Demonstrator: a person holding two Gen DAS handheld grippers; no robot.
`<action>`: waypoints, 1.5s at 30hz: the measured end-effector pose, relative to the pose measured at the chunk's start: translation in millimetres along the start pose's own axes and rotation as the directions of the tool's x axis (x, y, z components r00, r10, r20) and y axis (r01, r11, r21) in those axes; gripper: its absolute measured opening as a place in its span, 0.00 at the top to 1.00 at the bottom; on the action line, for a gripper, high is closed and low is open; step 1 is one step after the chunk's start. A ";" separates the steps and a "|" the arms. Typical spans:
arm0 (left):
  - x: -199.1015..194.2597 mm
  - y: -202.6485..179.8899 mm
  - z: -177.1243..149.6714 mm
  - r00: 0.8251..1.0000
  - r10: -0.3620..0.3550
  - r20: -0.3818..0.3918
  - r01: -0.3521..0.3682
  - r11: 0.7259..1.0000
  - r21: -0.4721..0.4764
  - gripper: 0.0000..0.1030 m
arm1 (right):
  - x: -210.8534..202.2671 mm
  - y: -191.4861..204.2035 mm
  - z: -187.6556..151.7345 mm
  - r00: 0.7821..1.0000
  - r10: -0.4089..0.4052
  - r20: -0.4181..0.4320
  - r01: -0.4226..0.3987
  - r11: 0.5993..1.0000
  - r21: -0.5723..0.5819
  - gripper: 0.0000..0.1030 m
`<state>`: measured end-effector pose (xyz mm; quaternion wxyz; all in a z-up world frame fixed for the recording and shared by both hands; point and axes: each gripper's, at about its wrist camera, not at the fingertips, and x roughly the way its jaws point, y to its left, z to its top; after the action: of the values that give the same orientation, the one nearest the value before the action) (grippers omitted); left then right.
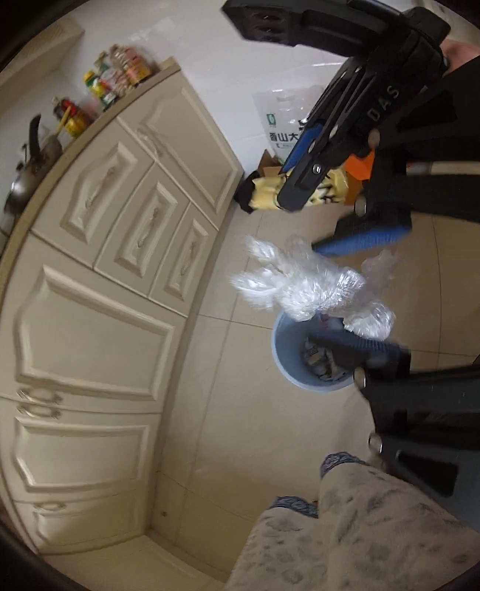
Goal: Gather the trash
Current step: 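Carry both items to the wastebasket and open both tools to drop them, then return both tools to the table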
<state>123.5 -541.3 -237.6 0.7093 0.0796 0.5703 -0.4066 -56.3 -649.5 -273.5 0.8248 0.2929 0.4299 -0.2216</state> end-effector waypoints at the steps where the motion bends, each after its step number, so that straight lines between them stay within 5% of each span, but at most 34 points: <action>1: 6.9 4.3 3.6 1.000 0.009 -0.007 -0.009 1.000 -0.012 0.43 | 3.5 -2.9 -0.2 1.000 -0.004 -0.009 0.004 1.000 0.010 0.62; 7: 18.7 13.8 10.7 0.997 0.072 -0.001 -0.072 0.997 -0.034 0.25 | 5.0 -6.8 -3.6 1.000 -0.010 -0.016 0.010 1.000 0.026 0.43; 12: 2.8 5.2 8.0 0.988 0.130 0.078 -0.130 0.991 -0.006 0.09 | 3.5 -7.1 -6.1 0.999 -0.036 -0.007 0.037 0.998 0.052 0.03; 20: -38.2 -14.0 -7.4 0.965 0.170 0.202 -0.175 0.985 0.006 0.07 | -13.6 6.9 -2.9 0.999 -0.035 0.032 0.034 0.998 0.054 0.00; 24: -85.3 -8.6 -45.1 0.949 0.169 0.267 -0.177 0.984 0.005 0.03 | -32.2 24.5 2.1 0.998 -0.006 0.067 0.004 0.999 0.036 0.00; 33: -216.4 30.1 -133.5 0.872 0.218 0.438 -0.209 0.975 -0.070 0.01 | -77.0 101.1 11.5 0.983 0.103 0.152 -0.093 0.993 -0.073 0.00; 45: -343.7 86.7 -255.5 0.708 0.427 0.563 -0.312 0.904 -0.293 0.01 | -117.9 235.8 -4.8 0.944 0.275 0.183 -0.216 0.933 -0.289 0.00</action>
<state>-15.3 -170.0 -53.7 0.9266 -0.0073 0.3138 -0.2071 23.8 -460.6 -107.9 0.9202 0.2054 0.3214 -0.0877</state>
